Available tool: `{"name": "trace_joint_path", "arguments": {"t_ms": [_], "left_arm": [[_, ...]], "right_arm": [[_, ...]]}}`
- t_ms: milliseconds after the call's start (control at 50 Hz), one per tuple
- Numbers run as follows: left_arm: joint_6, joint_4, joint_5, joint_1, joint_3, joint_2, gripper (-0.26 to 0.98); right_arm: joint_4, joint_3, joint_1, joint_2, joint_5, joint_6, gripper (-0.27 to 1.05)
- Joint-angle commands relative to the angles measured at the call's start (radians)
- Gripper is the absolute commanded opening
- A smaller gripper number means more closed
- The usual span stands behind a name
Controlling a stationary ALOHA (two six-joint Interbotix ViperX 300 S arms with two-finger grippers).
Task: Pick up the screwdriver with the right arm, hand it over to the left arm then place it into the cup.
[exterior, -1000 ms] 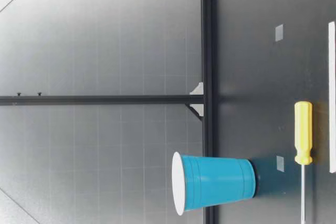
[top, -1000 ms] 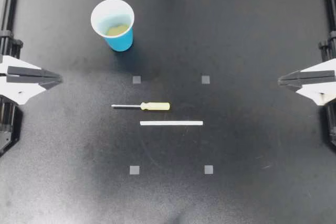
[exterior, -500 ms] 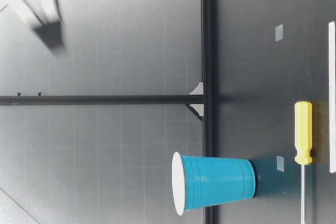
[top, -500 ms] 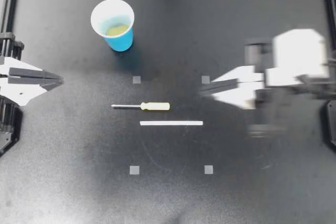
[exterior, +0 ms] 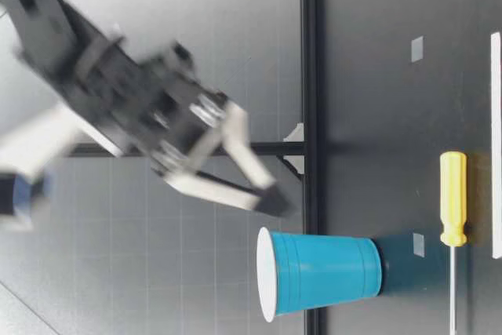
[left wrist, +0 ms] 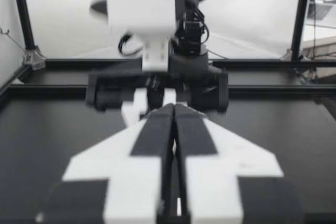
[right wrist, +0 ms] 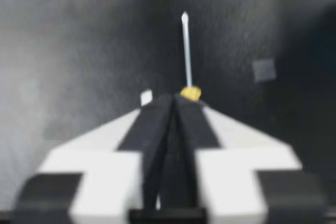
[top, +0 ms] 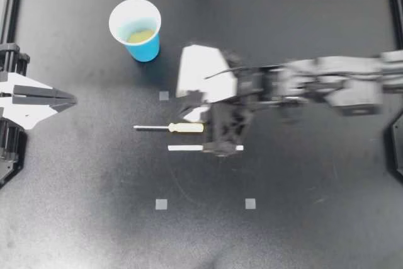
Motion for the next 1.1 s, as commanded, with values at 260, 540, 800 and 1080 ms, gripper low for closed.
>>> {"name": "trace_joint_path", "arguments": {"t_ms": [260,540,800,1080], "left_arm": [[0.006,-0.002,-0.009,0.002,-0.006,-0.002,0.08],[0.005,-0.002,-0.009,0.002,0.005,-0.005,0.08],[0.003,-0.002,-0.009,0.003,0.009,-0.006,0.08],[-0.005,0.0,-0.009,0.002,0.011,-0.009,0.08]], "right_arm": [[-0.009,-0.222,-0.008,0.196,0.245,-0.006,0.6],[-0.02,-0.242,-0.008,0.255,0.216,-0.018,0.6],[-0.054,-0.242,-0.008,0.29,0.167,-0.028,0.6],[-0.077,-0.232,-0.018,0.31,0.156,-0.028,0.6]]}}
